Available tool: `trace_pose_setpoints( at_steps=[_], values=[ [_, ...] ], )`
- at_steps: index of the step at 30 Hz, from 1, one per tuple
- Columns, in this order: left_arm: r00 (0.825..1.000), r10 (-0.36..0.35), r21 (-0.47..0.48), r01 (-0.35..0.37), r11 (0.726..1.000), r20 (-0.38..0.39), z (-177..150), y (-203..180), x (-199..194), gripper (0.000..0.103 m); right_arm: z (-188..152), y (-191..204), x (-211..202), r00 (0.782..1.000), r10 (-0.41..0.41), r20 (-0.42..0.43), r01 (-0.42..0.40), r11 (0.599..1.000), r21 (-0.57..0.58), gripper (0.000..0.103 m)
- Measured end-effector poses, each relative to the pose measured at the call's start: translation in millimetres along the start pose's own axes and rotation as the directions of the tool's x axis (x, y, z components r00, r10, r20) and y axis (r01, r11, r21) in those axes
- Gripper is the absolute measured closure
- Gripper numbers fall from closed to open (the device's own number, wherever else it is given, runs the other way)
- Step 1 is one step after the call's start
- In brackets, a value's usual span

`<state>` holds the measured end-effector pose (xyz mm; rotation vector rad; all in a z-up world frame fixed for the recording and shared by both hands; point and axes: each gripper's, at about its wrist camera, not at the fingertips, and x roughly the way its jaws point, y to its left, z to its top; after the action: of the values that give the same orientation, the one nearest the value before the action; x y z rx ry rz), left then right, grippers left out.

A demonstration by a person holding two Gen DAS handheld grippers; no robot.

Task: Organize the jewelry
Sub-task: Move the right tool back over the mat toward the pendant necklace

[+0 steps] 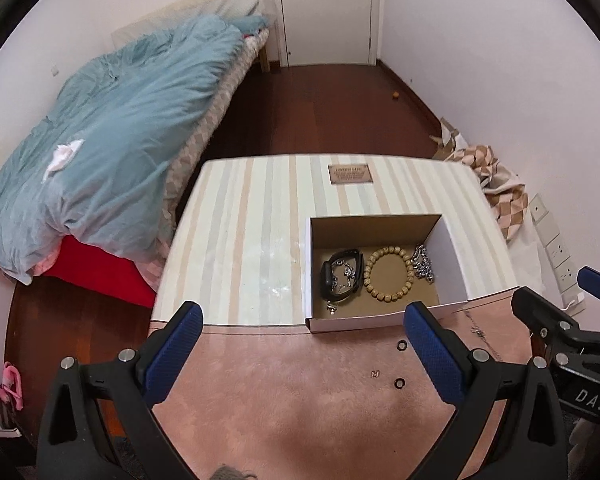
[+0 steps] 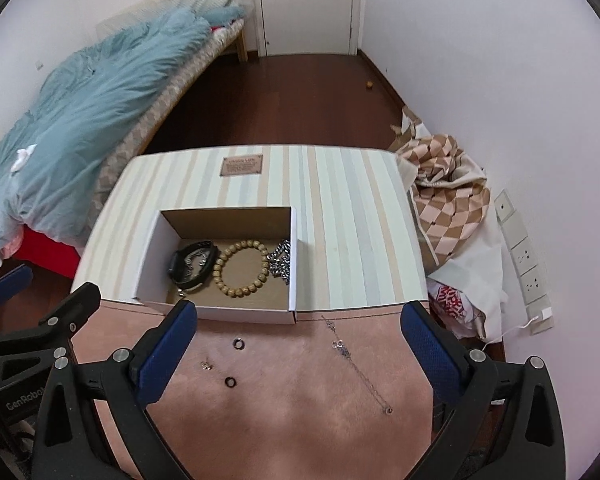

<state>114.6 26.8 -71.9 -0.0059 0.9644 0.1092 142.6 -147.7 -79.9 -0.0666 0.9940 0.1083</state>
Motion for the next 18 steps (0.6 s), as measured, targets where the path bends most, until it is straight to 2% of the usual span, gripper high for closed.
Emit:
trace_pose_setpoints(
  at_steps=[4, 9, 18],
  values=[
    [0.999, 0.0, -0.007, 0.0, 1.0, 0.051, -5, 4, -30, 0.0, -6, 4, -31, 0.999, 0.01, 0.046, -0.01, 1.0, -0.003, 0.0],
    [0.995, 0.034, -0.02, -0.032, 0.999, 0.099, -12, 13, -63, 0.0, -15, 9, -69, 0.995, 0.021, 0.096, -0.019, 1.0, -0.013, 0.0],
    [0.993, 0.061, -0.063, -0.055, 0.997, 0.105, -31, 25, -100, 0.0, -32, 16, -109, 0.988, 0.063, 0.138, -0.063, 0.998, -0.002, 0.0]
  ],
)
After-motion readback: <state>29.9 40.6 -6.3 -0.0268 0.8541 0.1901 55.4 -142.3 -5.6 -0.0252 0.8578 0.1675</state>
